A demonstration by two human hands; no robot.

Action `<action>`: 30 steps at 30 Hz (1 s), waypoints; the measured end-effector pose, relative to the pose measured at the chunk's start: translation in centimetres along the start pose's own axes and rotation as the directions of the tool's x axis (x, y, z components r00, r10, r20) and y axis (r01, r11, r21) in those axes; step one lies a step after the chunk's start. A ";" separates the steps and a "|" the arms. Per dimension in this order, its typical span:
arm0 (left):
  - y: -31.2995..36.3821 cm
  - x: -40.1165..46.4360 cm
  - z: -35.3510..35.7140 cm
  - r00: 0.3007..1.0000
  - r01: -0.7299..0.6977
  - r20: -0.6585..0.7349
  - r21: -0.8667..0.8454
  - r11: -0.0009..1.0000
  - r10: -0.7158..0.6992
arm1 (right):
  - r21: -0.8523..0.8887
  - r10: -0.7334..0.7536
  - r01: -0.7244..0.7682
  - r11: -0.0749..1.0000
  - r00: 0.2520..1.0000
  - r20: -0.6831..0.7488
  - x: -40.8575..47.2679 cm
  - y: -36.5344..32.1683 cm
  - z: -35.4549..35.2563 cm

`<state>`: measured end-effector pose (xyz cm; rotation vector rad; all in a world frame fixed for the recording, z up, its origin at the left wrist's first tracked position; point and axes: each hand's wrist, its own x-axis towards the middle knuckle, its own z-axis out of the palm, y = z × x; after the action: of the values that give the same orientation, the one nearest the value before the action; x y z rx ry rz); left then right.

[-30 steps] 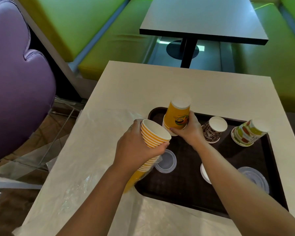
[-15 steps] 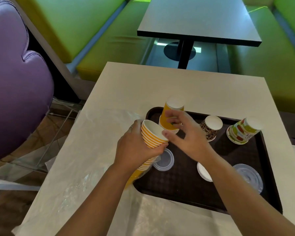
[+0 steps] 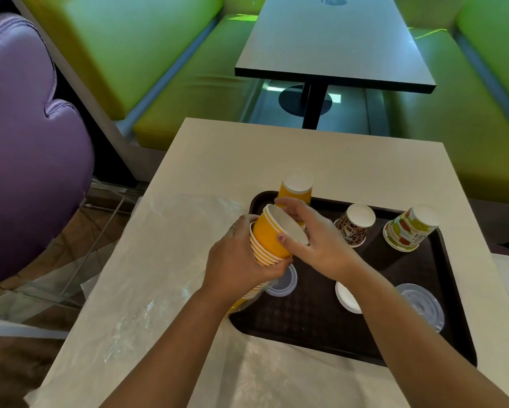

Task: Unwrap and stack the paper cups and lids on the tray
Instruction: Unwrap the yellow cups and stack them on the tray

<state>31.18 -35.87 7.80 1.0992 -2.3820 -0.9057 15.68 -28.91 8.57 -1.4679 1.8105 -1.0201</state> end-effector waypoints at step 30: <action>-0.6 0.7 -0.9 0.996 0.093 0.012 -0.045 0.995 -0.093 | 0.523 0.068 0.093 0.847 0.958 -0.280 5.2 -0.6 -5.1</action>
<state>31.60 -37.07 8.10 1.1991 -2.3226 -0.9943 10.63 -33.06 11.93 -1.0232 1.5150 -1.6581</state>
